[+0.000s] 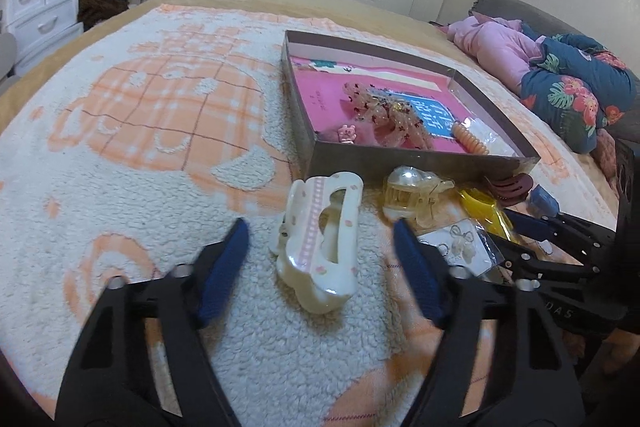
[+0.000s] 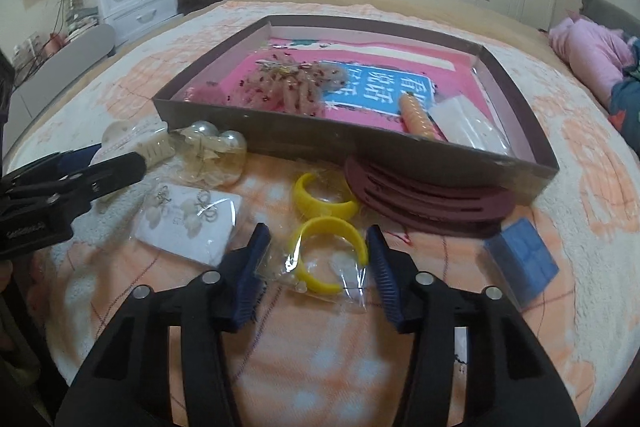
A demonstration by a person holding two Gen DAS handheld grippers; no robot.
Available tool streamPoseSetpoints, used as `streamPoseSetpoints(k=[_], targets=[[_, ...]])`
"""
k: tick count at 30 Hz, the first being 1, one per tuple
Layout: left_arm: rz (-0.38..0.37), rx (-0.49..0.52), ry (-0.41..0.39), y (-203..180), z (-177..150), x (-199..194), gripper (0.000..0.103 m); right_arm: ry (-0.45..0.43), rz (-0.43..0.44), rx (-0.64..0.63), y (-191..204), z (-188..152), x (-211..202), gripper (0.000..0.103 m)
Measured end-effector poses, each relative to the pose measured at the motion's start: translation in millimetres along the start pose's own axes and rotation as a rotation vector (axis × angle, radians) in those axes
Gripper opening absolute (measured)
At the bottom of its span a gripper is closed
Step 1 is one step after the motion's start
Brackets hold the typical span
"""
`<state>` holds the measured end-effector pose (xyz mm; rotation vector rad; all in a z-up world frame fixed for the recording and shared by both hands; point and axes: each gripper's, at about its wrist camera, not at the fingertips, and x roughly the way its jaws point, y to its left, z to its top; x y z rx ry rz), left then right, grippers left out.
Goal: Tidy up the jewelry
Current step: 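Reach the left gripper around the white claw clip while the right reaches the yellow bangle bag, then grasp the white claw clip with the left gripper while the right grasps the bangle bag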
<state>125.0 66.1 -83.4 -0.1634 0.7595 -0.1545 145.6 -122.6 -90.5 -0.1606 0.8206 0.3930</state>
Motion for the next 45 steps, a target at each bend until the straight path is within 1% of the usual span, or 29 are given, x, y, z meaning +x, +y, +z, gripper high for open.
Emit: streamPoseSetpoints(k=[1,3,4,5,7,13,22,27,35,38,43,45], targets=[[-0.005,0.0,0.008,0,0,2,0.051,-0.008,0.011,-0.006,1,-1,-1,0.041],[-0.004,-0.004,0.017,0,0,4,0.046,-0.02,0.025,-0.007,0,-2,-4,0.04],[-0.008,-0.01,0.021,2,0,5,0.038,-0.025,0.037,-0.004,0,-3,-6,0.04],[-0.017,-0.018,0.024,3,0,5,0.035,-0.03,0.046,-0.004,0,-4,-8,0.04],[-0.023,-0.021,0.024,4,0,5,0.035,-0.043,0.059,-0.013,0,-6,-13,0.039],[-0.031,0.003,0.013,-1,-4,0,0.034,-0.078,0.049,-0.044,2,-20,-29,0.039],[-0.045,0.011,-0.002,-2,-10,-17,0.034,-0.091,0.007,-0.004,-16,-28,-42,0.039],[-0.041,0.014,-0.019,-6,-10,-26,0.034,-0.099,0.02,0.009,-23,-31,-51,0.039],[-0.053,0.044,-0.047,-23,-9,-42,0.034,-0.125,0.03,0.013,-29,-35,-69,0.039],[-0.061,0.07,-0.056,-34,-6,-47,0.034,-0.144,0.026,0.03,-33,-33,-76,0.039],[-0.081,0.087,-0.054,-50,0,-46,0.034,-0.182,0.019,0.043,-41,-29,-86,0.039],[-0.094,0.08,-0.043,-54,2,-41,0.034,-0.183,0.018,0.055,-46,-28,-88,0.039]])
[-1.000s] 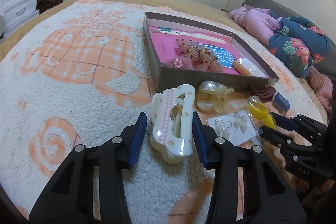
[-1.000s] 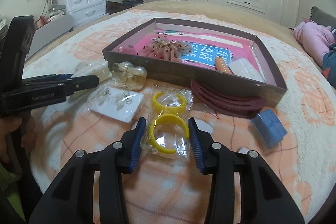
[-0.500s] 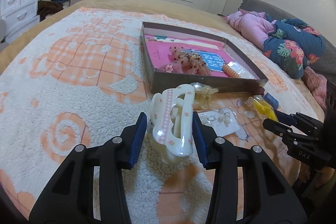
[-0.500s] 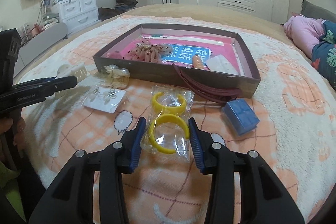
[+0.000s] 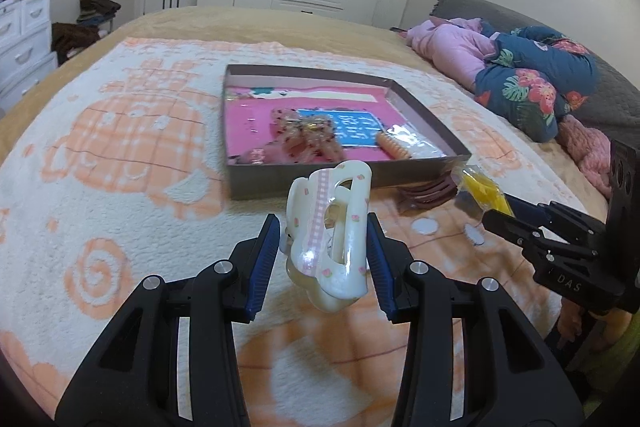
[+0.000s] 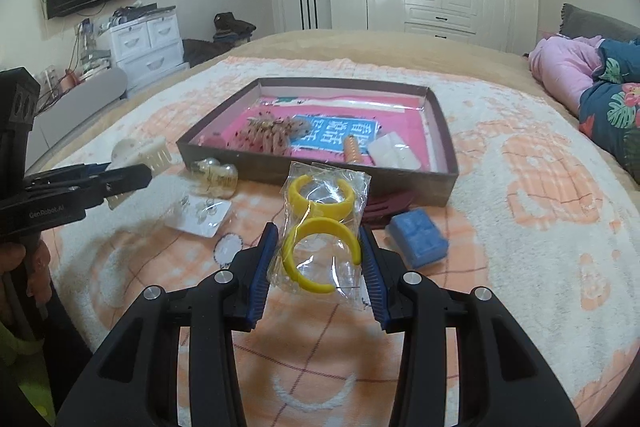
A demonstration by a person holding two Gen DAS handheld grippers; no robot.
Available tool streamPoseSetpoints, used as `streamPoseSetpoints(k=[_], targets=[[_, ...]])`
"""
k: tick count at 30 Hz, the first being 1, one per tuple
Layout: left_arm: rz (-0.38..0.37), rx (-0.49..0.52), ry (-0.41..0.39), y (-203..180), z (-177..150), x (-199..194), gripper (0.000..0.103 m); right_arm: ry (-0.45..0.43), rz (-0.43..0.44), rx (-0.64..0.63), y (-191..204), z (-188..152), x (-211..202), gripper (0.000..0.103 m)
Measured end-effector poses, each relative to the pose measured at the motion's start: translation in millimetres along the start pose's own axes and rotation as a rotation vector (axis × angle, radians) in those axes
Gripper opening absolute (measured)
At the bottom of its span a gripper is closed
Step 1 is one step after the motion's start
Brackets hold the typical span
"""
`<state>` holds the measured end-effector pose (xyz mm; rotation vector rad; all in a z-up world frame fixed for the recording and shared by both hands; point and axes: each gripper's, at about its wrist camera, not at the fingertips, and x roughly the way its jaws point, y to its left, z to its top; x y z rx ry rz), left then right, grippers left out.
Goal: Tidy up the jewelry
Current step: 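Grasp the white claw clip with the left gripper while the right grasps the bangle bag, then carry the claw clip with the left gripper while the right carries the bangle bag into the tray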
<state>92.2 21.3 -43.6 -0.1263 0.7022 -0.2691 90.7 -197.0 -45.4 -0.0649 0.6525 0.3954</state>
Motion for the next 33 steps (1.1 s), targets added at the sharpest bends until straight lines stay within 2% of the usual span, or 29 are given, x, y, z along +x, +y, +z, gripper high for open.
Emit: streamPoseSetpoints(k=[22,33], targets=[[-0.036,0.057,-0.003,-52,37,34,0.034,-0.078,-0.079,0.025,-39,15,-9,0.039],[-0.023,0.028,-0.014,-48,53,48,0.035,-0.083,-0.101,0.05,-62,33,1,0.039]])
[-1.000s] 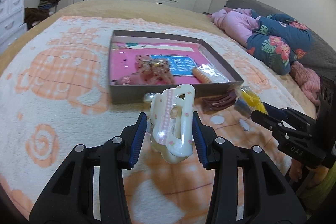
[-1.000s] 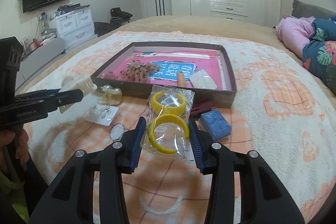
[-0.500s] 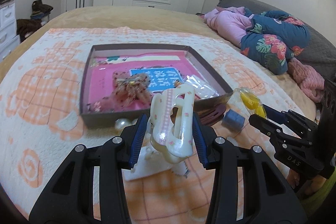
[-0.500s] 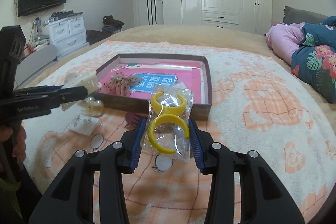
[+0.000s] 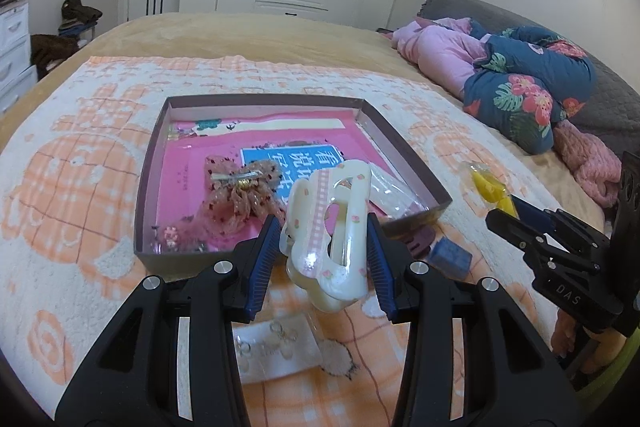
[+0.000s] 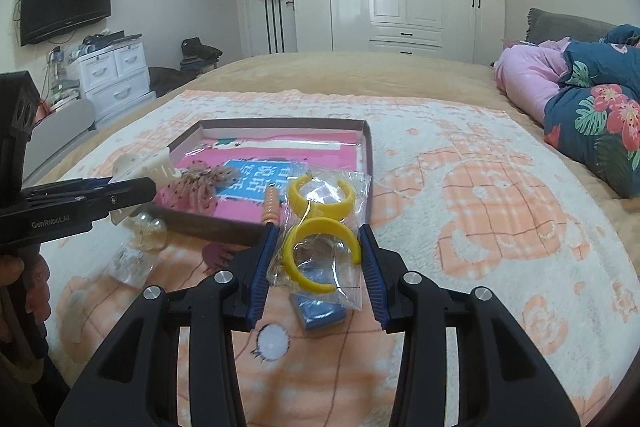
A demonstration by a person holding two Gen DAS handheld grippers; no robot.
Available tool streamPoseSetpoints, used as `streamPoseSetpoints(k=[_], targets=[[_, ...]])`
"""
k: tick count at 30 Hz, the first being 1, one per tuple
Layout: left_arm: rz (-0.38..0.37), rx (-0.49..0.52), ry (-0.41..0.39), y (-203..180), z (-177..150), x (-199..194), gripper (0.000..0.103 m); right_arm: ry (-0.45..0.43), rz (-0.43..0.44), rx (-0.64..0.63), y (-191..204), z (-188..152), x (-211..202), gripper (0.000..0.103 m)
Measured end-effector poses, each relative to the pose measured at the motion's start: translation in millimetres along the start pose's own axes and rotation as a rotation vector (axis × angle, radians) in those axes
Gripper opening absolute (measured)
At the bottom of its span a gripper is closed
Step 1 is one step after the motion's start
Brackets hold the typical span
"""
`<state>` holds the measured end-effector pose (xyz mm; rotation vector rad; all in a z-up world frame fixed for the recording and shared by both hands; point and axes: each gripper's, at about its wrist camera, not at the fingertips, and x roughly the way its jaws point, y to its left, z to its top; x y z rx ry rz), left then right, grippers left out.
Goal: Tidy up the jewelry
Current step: 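Carry the claw clip with the left gripper while the right carries the bangle bag into the tray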
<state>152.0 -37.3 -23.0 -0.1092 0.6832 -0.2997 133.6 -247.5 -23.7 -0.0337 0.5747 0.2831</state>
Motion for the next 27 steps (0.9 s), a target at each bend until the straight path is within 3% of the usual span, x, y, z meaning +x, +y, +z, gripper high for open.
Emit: streamPoseSetpoints(k=[18,27], targets=[[0.031,-0.012,0.019,2,34,45,0.035,0.039,0.034,-0.01,-10,32,57,0.04],[0.037,-0.001,0.051,-1,40,65,0.029,0.082,0.033,-0.005,-19,48,94,0.04]])
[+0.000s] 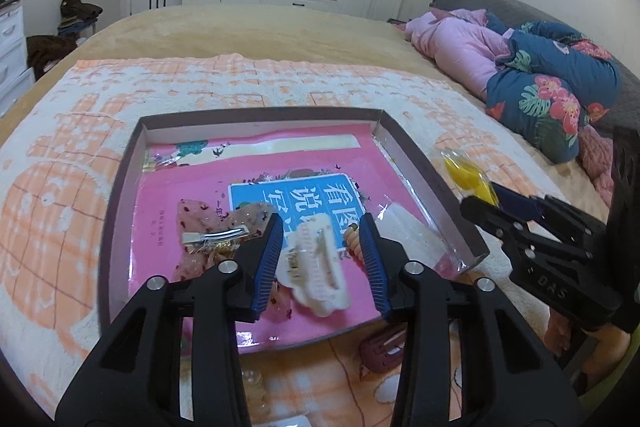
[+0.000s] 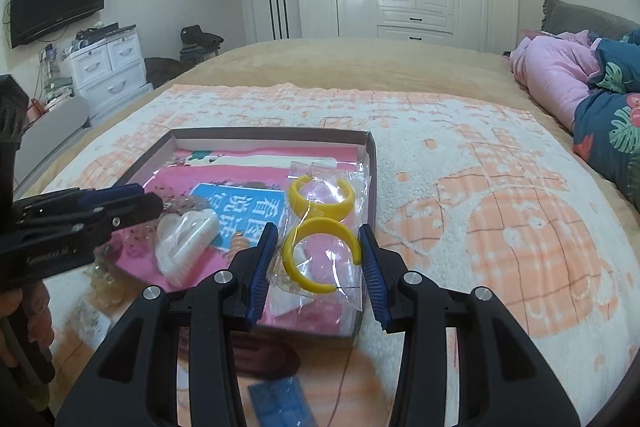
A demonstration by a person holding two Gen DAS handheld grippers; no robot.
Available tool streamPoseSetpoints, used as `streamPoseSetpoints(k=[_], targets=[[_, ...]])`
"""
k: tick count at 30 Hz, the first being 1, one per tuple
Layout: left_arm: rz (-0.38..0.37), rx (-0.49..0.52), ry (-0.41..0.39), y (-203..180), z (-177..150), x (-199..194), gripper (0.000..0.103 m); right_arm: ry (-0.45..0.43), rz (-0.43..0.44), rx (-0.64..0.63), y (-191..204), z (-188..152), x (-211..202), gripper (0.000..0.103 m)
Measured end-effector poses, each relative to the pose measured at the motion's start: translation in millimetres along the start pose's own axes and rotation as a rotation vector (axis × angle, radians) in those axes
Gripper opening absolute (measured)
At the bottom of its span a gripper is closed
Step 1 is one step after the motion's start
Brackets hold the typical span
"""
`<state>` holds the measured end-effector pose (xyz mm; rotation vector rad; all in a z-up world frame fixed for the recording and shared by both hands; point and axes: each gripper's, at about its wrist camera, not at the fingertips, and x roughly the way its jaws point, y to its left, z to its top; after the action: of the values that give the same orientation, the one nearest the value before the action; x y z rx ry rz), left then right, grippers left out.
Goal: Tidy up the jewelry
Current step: 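Carry the claw clip with the left gripper while the right carries the bangle bag into the tray, then open the left gripper in the tray while the right releases the bangle bag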
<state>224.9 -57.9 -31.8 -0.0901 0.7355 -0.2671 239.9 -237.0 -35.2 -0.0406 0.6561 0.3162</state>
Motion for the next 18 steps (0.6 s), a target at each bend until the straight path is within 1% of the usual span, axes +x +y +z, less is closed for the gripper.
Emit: streamPoseSetpoints(k=[10,14,18], targets=[[0.015,-0.015,0.053,4,-9,21,0.029,0.1,0.016,0.025,-4,-7,35,0.04],[0.018,-0.028,0.057,8,-11,23,0.029,0.092,0.011,-0.01,4,-10,37,0.042],[0.024,-0.034,0.056,10,-12,22,0.029,0.083,0.012,-0.002,5,-12,34,0.044]])
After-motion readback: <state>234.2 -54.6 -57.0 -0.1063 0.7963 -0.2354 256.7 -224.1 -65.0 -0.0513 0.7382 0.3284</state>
